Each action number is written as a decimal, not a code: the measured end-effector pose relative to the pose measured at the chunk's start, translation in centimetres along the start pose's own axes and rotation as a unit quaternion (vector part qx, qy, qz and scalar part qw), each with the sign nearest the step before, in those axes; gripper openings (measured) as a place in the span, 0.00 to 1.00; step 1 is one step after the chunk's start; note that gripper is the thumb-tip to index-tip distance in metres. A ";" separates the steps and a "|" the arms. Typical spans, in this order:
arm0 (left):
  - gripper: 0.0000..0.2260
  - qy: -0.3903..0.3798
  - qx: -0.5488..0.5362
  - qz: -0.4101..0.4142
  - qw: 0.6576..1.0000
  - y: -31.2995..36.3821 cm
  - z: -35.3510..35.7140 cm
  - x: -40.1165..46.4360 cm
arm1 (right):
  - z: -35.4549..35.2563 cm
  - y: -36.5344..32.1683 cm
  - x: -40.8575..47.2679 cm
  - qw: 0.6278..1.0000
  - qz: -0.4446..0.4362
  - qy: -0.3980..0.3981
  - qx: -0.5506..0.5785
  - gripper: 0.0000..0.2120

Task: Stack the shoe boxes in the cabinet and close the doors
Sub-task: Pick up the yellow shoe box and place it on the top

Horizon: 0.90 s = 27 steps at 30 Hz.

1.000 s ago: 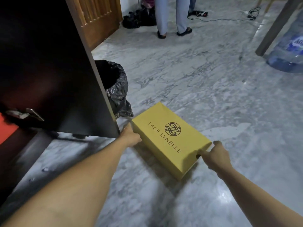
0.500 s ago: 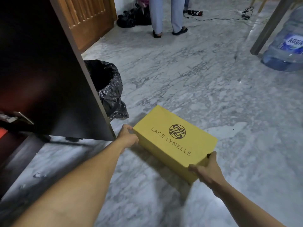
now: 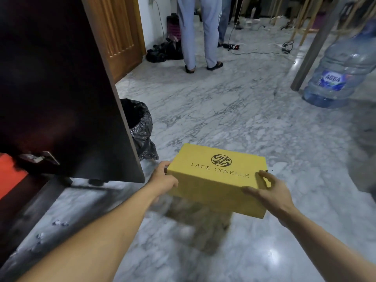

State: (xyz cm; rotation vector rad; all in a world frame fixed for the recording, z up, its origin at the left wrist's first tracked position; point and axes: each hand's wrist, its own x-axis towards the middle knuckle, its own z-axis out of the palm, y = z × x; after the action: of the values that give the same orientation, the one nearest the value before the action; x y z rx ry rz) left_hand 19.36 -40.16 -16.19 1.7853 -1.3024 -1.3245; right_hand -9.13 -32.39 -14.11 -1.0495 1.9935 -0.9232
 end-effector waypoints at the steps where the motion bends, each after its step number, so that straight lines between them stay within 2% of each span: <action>1: 0.35 0.007 -0.003 0.004 1.000 0.7 -0.4 -0.8 | -0.7 -0.9 -0.5 1.000 -0.019 -0.002 -0.006 0.41; 4: 0.36 0.030 0.017 0.033 0.999 3.6 -1.9 -4.1 | -2.9 -4.1 -2.5 0.997 -0.077 -0.001 -0.023 0.40; 8: 0.31 0.093 0.062 0.100 0.989 7.5 -4.6 -8.5 | -6.4 -8.4 -5.2 0.989 -0.138 0.015 -0.043 0.36; 14: 0.25 0.125 0.097 0.184 0.970 12.6 -9.0 -15.4 | -10.4 -14.3 -10.2 0.978 -0.203 0.012 -0.054 0.35; 18: 0.25 0.149 0.121 0.214 0.958 15.3 -12.4 -20.1 | -12.3 -18.3 -13.9 0.963 -0.260 0.019 -0.072 0.36; 23: 0.14 0.188 0.146 0.232 0.943 18.1 -17.5 -25.6 | -13.2 -23.2 -18.0 0.947 -0.317 0.009 -0.058 0.37; 27: 0.16 0.240 0.149 0.238 0.929 19.7 -21.4 -29.6 | -12.9 -26.6 -20.8 0.934 -0.354 -0.003 -0.041 0.37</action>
State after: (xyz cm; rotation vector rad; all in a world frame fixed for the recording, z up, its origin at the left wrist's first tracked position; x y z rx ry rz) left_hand 30.68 -22.56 19.60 1.6827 -1.5619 -0.4069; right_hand -0.68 -22.08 19.50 -1.8756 1.6595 -1.1895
